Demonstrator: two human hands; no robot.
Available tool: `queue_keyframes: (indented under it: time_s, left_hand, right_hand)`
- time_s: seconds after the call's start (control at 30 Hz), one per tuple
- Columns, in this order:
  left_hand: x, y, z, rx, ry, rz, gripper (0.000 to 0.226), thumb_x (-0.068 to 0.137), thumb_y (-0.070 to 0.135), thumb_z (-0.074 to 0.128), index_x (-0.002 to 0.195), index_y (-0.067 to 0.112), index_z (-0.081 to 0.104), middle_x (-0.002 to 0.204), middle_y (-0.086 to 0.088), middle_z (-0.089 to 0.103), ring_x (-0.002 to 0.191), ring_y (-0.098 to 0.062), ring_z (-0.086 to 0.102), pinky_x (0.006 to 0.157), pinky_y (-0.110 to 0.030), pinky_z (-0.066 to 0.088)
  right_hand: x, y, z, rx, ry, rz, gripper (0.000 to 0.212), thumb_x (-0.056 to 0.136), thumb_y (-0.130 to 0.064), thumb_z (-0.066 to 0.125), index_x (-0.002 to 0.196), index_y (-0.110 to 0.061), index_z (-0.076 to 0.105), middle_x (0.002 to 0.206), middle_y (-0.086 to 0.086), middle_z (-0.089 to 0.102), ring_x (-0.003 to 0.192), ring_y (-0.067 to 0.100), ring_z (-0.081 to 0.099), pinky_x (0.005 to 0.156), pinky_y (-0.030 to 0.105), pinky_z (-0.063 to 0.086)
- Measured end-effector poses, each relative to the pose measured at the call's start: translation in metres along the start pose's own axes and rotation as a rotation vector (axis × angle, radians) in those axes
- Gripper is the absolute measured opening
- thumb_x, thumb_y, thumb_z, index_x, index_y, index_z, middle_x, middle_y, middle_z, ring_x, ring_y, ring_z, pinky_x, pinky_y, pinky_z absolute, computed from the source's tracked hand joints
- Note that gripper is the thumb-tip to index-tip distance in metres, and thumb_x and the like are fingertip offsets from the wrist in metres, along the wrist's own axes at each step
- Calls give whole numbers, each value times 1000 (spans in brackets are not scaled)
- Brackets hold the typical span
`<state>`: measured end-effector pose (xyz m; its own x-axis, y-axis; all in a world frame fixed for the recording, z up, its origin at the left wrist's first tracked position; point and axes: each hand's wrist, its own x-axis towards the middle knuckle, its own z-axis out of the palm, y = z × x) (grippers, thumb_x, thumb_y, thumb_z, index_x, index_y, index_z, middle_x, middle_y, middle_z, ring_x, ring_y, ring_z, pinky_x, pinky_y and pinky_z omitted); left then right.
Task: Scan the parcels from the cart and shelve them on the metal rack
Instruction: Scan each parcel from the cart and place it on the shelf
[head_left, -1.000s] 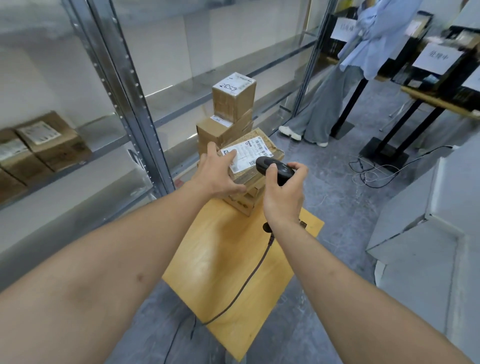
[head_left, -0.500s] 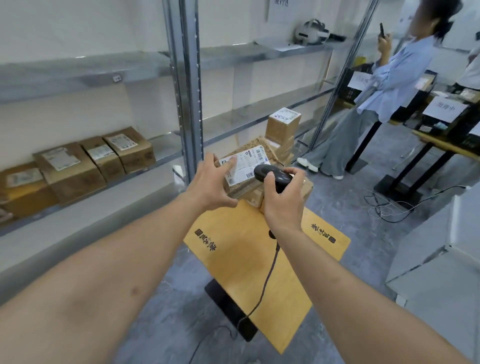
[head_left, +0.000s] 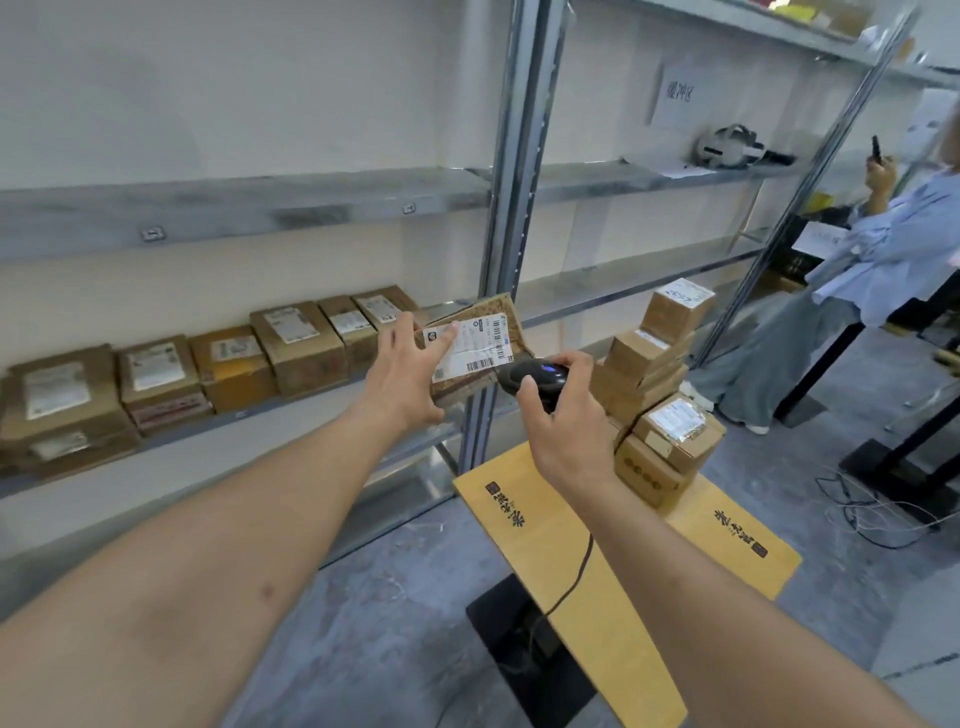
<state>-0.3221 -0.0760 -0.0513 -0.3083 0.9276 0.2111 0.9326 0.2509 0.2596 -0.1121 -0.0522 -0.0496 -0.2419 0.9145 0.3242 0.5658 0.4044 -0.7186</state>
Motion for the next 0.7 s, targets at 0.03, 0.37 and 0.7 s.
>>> queue_keyframes:
  time_s: [0.03,0.37,0.7]
  left_hand:
    - [-4,-8,-4,2,-7,-18,129,65,49,97,168,34,19,155,-15,14,144,-37,20,116,-53,42]
    - [-23,-73,-26,-52,12,-338,126,64,66,89,166,30,24,147,-12,20,135,-37,35,110,-52,47]
    - [-15,-161,-34,-30,92,-749,113,70,72,80,162,25,34,143,-14,26,132,-40,42,112,-48,44]
  right_hand:
    - [0,-6,6,5,-11,-15,33,105,-47,49,131,-33,34,103,-3,65,84,17,66,71,41,57]
    - [19,-58,83,268,-149,-7,30,105,-47,53,126,-33,37,98,-12,63,87,12,65,77,36,49]
    - [77,-100,201,438,-404,-53,33,106,-45,53,129,-29,37,104,-8,64,92,18,63,83,37,47]
